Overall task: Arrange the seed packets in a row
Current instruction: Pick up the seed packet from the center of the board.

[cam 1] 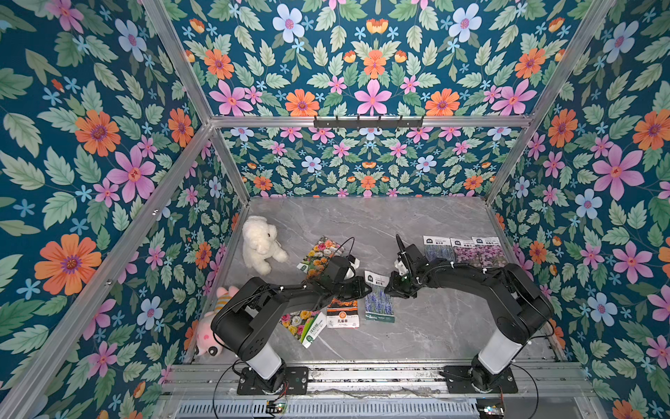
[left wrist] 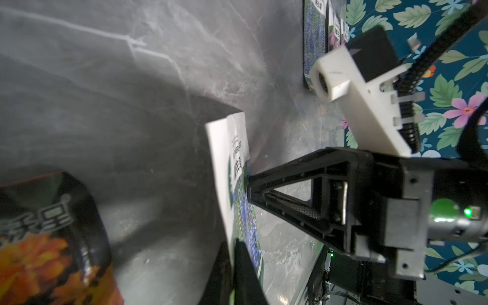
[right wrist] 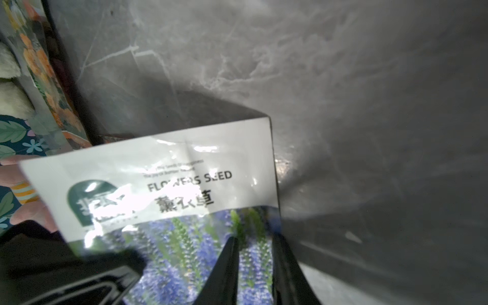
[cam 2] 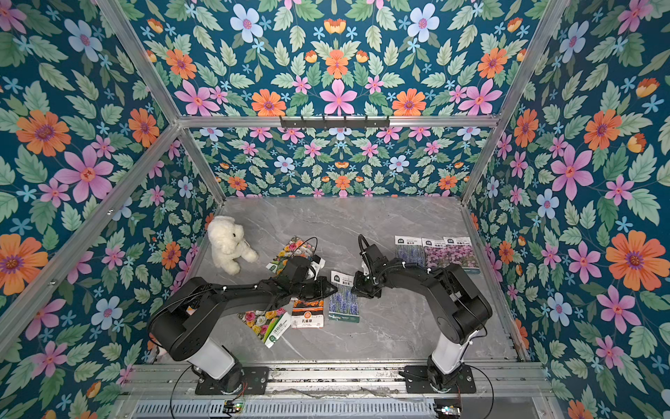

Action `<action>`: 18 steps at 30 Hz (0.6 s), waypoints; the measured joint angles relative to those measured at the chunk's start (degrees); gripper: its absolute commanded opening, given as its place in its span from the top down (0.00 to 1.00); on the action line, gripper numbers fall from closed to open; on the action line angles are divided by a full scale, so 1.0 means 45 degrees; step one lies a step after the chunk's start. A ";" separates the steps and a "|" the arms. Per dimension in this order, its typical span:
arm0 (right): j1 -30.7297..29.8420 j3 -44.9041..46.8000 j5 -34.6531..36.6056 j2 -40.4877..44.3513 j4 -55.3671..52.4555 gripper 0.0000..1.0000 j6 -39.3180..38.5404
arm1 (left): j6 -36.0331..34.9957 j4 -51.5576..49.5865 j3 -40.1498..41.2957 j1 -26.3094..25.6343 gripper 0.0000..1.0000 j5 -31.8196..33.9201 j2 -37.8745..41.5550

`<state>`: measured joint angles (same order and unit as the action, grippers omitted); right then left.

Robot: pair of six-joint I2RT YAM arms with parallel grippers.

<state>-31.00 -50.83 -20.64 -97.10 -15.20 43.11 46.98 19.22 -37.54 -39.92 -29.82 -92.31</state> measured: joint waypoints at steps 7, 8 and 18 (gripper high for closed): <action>0.1622 0.1506 -0.0724 0.2497 0.1268 0.24 0.0102 | -0.0160 0.0189 -0.0301 0.0573 1.00 -0.0529 0.0486; 0.1846 0.1627 -0.1107 0.2691 0.1622 0.21 0.0170 | -0.0083 0.0330 -0.0340 0.0685 1.00 -0.0719 0.0549; 0.2263 0.1695 -0.4250 0.3162 0.4600 0.22 0.0801 | 0.2103 0.3279 -0.1005 0.1632 1.00 -0.2409 0.0738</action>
<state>-20.82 -43.20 -39.77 -82.87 5.50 46.72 56.45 33.98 -42.06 -32.58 -40.66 -88.99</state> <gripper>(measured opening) 0.824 0.064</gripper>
